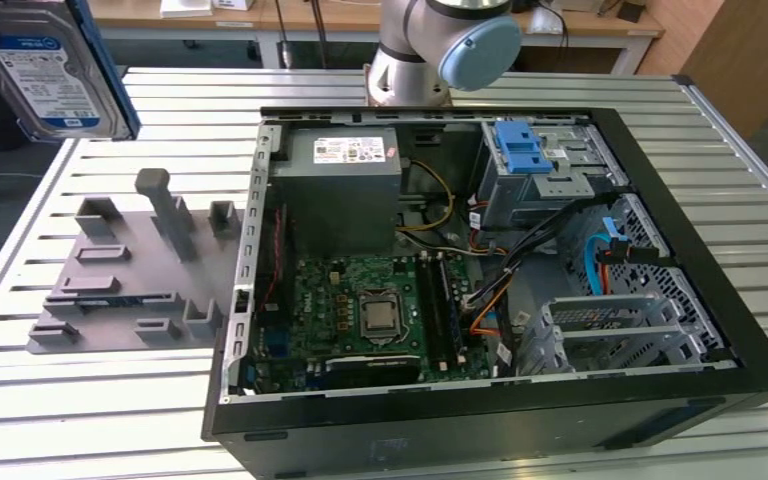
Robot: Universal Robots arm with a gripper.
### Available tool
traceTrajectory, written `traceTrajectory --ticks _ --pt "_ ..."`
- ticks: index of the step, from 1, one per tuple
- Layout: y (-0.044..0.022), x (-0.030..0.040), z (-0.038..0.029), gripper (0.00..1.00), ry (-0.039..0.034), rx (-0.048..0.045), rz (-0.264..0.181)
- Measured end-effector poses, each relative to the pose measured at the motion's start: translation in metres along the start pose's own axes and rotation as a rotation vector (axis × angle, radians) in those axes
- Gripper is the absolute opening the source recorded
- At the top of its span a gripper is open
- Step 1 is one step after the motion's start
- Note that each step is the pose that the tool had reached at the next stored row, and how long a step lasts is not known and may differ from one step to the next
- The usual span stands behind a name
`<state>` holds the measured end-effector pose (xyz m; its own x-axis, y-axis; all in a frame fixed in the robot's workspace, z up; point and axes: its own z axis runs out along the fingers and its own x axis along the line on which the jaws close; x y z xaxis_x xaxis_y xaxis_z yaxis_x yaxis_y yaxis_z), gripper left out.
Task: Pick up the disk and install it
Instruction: 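Pick up the disk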
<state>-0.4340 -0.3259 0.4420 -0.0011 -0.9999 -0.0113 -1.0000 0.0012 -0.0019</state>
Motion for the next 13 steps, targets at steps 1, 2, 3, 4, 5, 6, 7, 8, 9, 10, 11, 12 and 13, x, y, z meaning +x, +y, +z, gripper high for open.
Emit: traceTrajectory --ticks 1,2,3,4,5,6,7,8,9,10,11,12,13 --pt "0.0 0.0 -0.0012 0.36 0.0 -0.0001 0.0" --pt "0.0 0.0 -0.0023 0.36 0.0 -0.0001 0.0" --pt "0.0 0.0 -0.0034 0.36 0.0 -0.0001 0.0" --pt "0.0 0.0 -0.0044 0.36 0.0 -0.0001 0.0" --pt "0.0 -0.0001 -0.0053 0.36 0.0 -0.0001 0.0" --pt "0.0 -0.0001 -0.0058 0.36 0.0 -0.0001 0.0" --pt "0.0 -0.0001 -0.0059 0.36 0.0 0.0 0.0" --pt "0.0 -0.0001 -0.0058 0.36 -0.0001 0.0001 0.0" --pt "0.0 -0.0001 -0.0059 0.36 -0.0001 0.0001 0.0" --pt "0.0 -0.0001 -0.006 0.36 0.0 0.0 0.0" --pt "0.0 -0.0001 -0.006 0.36 0.0 -0.0001 0.0" --pt "0.0 -0.0001 -0.006 0.36 0.0 0.0 0.0" --pt "0.0 -0.0001 -0.006 0.36 0.0 0.0 0.0"
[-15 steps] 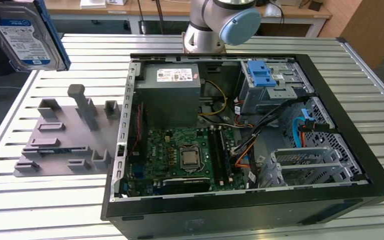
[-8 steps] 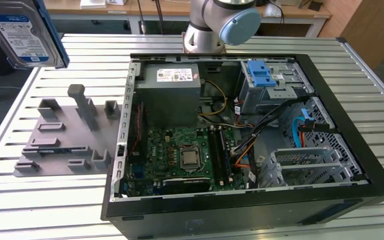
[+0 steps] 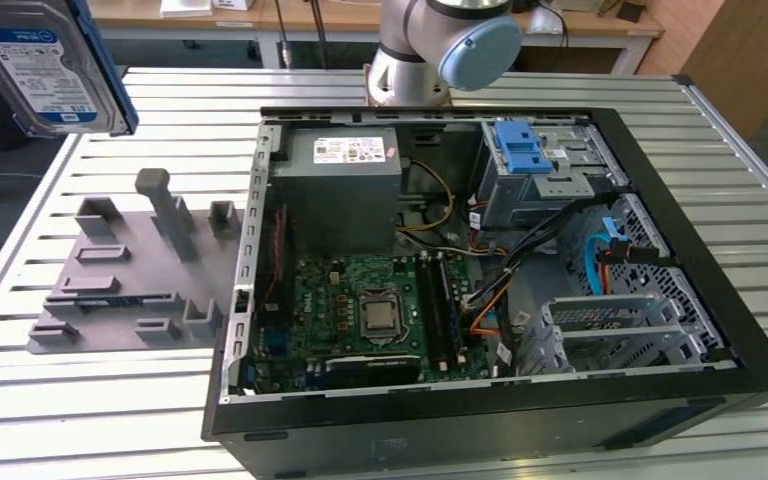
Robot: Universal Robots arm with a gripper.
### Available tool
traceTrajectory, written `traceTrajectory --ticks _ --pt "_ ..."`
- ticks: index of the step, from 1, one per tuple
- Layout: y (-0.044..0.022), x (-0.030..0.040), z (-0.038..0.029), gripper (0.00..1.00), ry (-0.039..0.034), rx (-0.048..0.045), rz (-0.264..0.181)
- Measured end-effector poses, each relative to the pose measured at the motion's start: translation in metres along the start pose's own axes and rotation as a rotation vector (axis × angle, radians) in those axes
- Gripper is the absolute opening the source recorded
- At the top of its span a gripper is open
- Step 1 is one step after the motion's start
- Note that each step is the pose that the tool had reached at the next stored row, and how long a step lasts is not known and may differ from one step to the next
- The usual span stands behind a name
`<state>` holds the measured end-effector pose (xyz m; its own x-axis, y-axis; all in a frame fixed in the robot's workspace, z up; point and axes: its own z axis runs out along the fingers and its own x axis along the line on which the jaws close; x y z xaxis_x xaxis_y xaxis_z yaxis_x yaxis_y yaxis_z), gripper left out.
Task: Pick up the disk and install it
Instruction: 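Pick up the disk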
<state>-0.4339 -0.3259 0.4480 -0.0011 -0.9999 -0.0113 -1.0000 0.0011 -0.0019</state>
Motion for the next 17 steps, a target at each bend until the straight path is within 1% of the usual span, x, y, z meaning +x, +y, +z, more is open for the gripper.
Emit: traceTrajectory --ticks 3,5,17 --pt "0.0 0.0 -0.0011 0.36 0.0001 -0.0002 0.0" --pt "0.0 0.0 -0.003 0.36 0.0 0.0 0.0" --pt "0.0 -0.0002 -0.0191 0.36 -0.0008 0.0 0.0"
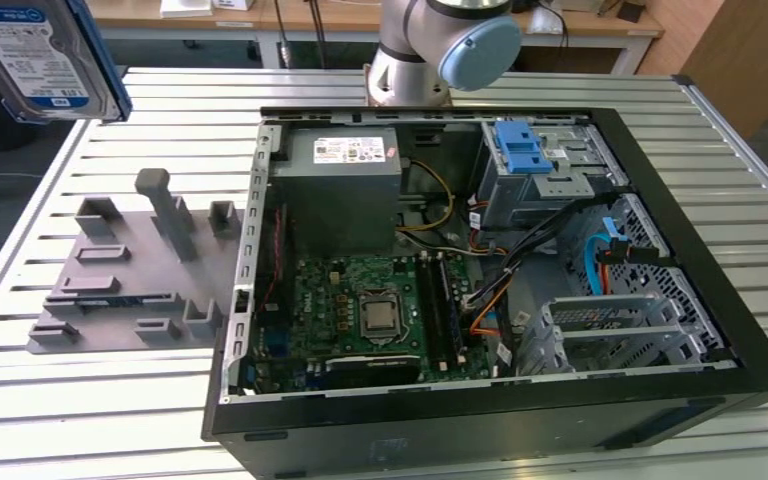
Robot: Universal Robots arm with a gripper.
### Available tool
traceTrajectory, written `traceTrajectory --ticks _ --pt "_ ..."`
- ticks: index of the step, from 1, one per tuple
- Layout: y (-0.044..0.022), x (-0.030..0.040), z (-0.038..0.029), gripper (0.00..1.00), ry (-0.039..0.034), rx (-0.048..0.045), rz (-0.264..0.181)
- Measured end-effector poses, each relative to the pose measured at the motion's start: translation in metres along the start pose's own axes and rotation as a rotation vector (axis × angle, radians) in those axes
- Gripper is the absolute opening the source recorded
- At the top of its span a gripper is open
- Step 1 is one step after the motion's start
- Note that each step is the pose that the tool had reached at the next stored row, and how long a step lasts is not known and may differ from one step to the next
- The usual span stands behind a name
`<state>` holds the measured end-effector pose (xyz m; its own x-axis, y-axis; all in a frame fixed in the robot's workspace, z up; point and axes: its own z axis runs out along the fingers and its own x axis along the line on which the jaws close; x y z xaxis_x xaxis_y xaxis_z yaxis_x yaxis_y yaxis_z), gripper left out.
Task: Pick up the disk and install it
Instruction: 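Pick up the disk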
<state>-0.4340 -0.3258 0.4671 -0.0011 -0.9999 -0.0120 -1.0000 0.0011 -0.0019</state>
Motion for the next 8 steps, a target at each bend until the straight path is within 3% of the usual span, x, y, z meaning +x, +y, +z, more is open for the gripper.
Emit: traceTrajectory --ticks 3,8 --pt "0.0 0.0 -0.0034 0.36 -0.0003 -0.0002 0.0" --pt "-0.0001 0.0 -0.0036 0.36 -0.0004 0.0 0.0"
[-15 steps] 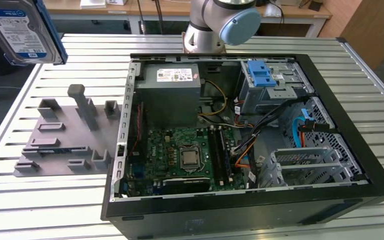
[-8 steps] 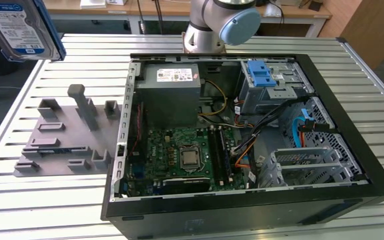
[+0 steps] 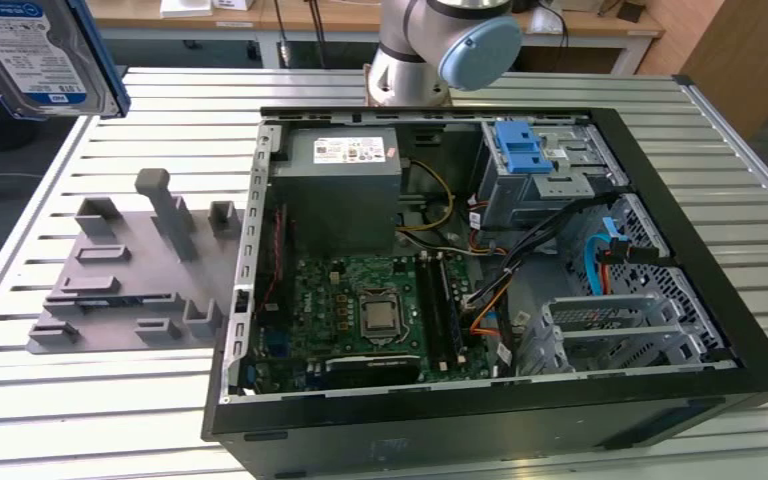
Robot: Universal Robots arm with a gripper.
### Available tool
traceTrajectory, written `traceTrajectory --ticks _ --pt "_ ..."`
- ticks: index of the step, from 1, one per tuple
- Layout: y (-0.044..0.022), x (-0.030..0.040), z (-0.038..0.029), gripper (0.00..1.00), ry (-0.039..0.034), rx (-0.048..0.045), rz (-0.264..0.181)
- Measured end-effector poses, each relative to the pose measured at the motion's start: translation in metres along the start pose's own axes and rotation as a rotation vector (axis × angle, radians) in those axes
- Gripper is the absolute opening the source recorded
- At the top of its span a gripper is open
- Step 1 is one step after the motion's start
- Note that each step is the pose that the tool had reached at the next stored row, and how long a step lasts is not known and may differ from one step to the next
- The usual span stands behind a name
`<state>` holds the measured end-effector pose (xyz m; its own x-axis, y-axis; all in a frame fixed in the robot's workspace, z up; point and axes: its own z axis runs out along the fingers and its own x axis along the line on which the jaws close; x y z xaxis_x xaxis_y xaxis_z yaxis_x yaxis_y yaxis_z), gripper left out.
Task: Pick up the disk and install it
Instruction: 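Pick up the disk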
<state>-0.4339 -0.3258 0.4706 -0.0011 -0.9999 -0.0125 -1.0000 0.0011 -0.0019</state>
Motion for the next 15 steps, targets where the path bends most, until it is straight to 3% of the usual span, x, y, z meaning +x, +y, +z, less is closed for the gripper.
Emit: traceTrajectory --ticks 5,10,15 --pt "0.0 0.0005 -0.0002 0.36 0.0001 -0.0003 0.0" --pt "-0.0001 0.007 -0.0004 0.36 0.0 0.0 0.0" --pt "-0.0002 0.0082 -0.0043 0.36 -0.0001 -0.0003 0.0"
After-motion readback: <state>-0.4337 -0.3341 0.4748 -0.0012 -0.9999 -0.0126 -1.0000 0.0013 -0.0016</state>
